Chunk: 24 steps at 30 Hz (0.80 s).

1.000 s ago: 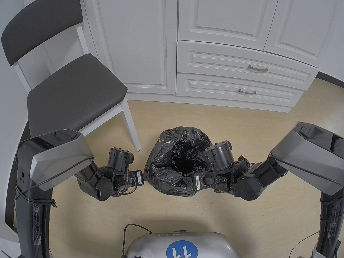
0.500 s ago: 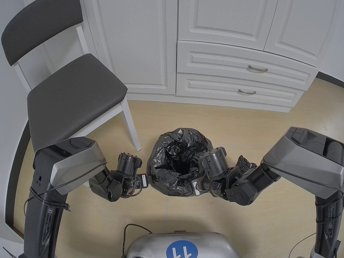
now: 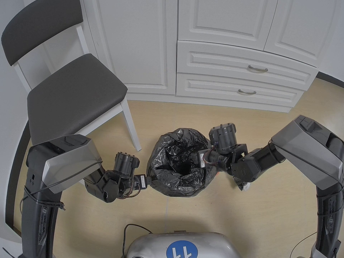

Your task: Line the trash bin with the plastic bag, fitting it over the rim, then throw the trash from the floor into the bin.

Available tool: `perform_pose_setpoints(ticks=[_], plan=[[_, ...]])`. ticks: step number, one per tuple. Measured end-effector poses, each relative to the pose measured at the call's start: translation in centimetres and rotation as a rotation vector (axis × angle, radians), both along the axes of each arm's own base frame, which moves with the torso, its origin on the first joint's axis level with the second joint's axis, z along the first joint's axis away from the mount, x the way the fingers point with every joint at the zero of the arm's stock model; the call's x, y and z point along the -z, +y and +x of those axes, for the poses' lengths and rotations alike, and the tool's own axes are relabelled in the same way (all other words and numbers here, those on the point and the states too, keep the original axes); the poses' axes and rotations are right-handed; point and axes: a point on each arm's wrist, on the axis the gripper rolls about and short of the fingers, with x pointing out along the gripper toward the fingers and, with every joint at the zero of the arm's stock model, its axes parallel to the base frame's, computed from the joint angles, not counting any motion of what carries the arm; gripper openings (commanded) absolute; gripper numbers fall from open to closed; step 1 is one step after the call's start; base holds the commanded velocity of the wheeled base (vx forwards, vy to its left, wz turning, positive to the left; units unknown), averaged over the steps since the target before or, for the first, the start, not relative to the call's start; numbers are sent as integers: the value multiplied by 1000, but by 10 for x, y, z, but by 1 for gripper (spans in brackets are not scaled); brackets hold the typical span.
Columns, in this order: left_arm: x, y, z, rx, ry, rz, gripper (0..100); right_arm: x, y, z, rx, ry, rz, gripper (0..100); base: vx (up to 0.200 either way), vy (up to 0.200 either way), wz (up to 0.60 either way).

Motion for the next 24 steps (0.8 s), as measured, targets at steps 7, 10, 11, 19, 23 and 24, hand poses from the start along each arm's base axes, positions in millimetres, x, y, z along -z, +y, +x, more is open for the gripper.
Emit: perform_pose_setpoints(ticks=[7,10,11,19,23,24], plan=[[-10,2,-6,19,-2,-14,100,-4,-32,33,104,-36,33,100,0,0,0],[-12,2,-6,21,-3,-15,100,2,-45,38,148,-20,50,100,0,0,0],[-12,2,-6,20,-5,-16,100,3,-48,39,155,-16,50,100,0,0,0],[-13,2,-6,21,-7,-17,100,15,-61,37,175,25,27,100,0,0,0],[-13,2,-6,20,-7,-18,100,19,-65,38,184,35,22,100,0,0,0],[-13,2,-6,20,-7,-17,100,20,-66,38,186,37,21,100,0,0,0]])
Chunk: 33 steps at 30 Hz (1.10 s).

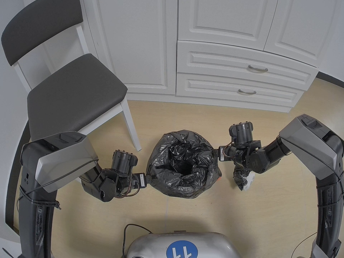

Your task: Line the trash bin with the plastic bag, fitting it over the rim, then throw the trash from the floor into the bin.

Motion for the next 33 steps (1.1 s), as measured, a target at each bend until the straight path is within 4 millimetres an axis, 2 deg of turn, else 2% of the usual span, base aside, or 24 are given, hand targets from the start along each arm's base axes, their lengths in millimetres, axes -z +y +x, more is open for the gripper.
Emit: perform_pose_setpoints(ticks=[7,23,28,33], plan=[[1,0,0,0,0,1,100,9,-4,0,7,22,-7,100,0,0,0],[5,-1,1,0,7,6,100,50,-1,10,19,71,-10,100,0,0,0],[5,1,1,-2,8,7,100,50,-1,11,25,63,2,100,0,0,0],[5,2,0,0,11,10,100,38,-3,4,20,62,-6,100,0,0,0]])
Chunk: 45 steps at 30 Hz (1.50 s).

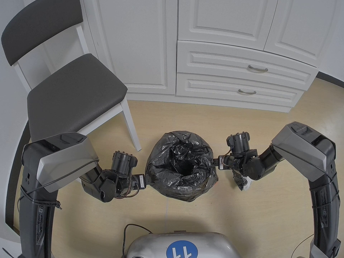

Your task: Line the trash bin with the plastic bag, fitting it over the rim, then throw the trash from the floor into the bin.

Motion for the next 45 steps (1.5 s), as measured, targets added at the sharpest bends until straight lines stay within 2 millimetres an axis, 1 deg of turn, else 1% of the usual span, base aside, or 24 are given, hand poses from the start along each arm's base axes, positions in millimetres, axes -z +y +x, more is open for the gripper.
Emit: perform_pose_setpoints(ticks=[4,8,10,14,17,20,23,25,33,35,39,42,45], plan=[[1,0,0,5,0,5,100,-19,-3,-10,-10,-12,-13,100,0,0,0],[9,-3,4,6,3,15,100,-42,-1,-22,-31,-39,-16,100,0,0,0],[14,-5,8,1,0,19,100,-53,6,-30,-56,-56,-12,100,0,0,0],[21,-7,12,-4,-3,24,100,-72,30,-49,-125,-86,0,100,0,0,0],[24,-8,14,-6,-2,23,100,-80,49,-61,-179,-105,9,100,0,0,0],[27,-8,16,-8,0,22,100,-83,66,-67,-222,-116,15,100,0,0,0],[28,-9,17,-10,0,21,100,-77,80,-68,-253,-116,12,100,0,0,0],[29,-9,17,-10,1,21,100,-70,90,-66,-274,-114,3,100,0,0,0],[30,-10,17,-11,0,22,100,-26,118,-55,-282,-94,-74,100,0,0,0],[30,-10,17,-12,-1,22,100,-15,125,-57,-303,-84,-100,100,0,0,0],[30,-10,17,-12,0,22,100,1,130,-60,-328,-58,-131,100,0,0,0],[31,-9,17,-12,0,24,100,12,134,-69,-356,-31,-163,100,0,0,0],[31,-10,16,-11,0,25,100,19,136,-76,-379,-12,-189,100,0,0,0]])
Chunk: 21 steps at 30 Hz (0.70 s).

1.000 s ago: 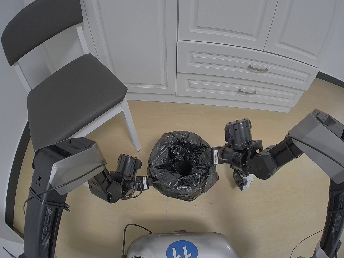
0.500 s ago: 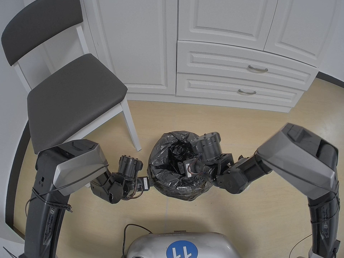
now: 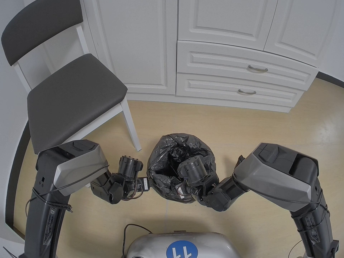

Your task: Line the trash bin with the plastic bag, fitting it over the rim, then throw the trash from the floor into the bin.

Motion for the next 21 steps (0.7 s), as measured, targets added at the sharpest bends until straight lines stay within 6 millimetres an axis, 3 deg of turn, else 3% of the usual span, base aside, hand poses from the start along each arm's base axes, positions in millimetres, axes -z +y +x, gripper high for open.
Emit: perform_pose_setpoints(ticks=[6,15,21], plan=[[1,0,-1,2,2,2,100,-4,5,2,-8,-21,5,100,0,0,0],[1,0,-1,1,3,3,100,-25,9,32,21,-110,67,100,0,0,0],[1,0,-1,1,4,4,100,-16,12,53,43,-148,84,100,0,0,0]])
